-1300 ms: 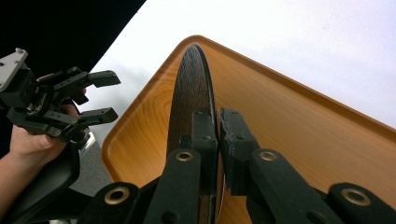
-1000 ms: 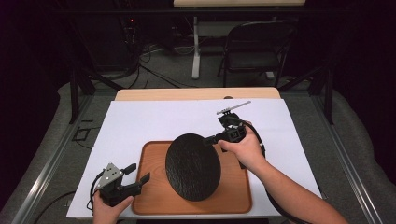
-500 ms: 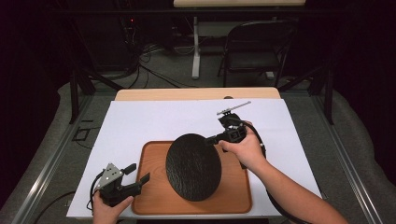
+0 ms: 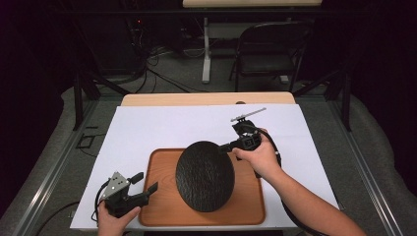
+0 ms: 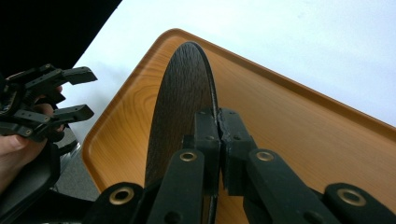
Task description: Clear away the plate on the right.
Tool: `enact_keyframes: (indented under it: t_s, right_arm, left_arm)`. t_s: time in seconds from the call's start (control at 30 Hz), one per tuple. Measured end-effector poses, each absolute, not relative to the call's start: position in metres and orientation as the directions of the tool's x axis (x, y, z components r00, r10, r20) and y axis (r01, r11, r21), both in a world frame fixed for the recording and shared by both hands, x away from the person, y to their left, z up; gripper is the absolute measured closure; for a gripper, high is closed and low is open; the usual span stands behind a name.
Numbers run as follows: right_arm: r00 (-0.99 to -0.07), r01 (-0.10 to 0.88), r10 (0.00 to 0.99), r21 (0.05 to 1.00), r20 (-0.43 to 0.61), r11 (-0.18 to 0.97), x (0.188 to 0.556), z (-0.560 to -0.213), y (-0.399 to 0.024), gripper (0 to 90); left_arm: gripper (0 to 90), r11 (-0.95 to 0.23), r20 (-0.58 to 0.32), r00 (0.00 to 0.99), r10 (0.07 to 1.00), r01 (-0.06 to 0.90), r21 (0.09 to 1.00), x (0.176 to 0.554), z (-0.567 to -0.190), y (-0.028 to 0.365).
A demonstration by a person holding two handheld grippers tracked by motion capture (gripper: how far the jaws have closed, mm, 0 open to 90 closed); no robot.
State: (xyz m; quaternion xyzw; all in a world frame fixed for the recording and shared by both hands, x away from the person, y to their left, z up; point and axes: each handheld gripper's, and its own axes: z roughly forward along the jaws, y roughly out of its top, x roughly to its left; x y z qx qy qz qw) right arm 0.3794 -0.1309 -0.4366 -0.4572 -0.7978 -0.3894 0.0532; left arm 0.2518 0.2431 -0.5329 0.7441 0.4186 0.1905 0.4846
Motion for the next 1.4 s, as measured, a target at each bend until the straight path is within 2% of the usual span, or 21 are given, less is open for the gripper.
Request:
enact_keyframes:
  t_s: [0.77,1.4]
  right_arm:
    - [-0.498,0.834,0.696,0.505,0.516,0.222,0.392,-0.469,-0.156,86.4]
    - [-0.471,0.85,0.697,0.489,0.541,0.196,0.398,-0.493,-0.168,84.2]
  left_arm:
    - [32.4,-0.179,-0.122,0.574,0.81,0.439,0.88,0.253,-0.534,0.242]
    - [32.5,-0.186,-0.119,0.571,0.812,0.447,0.875,0.253,-0.534,0.243]
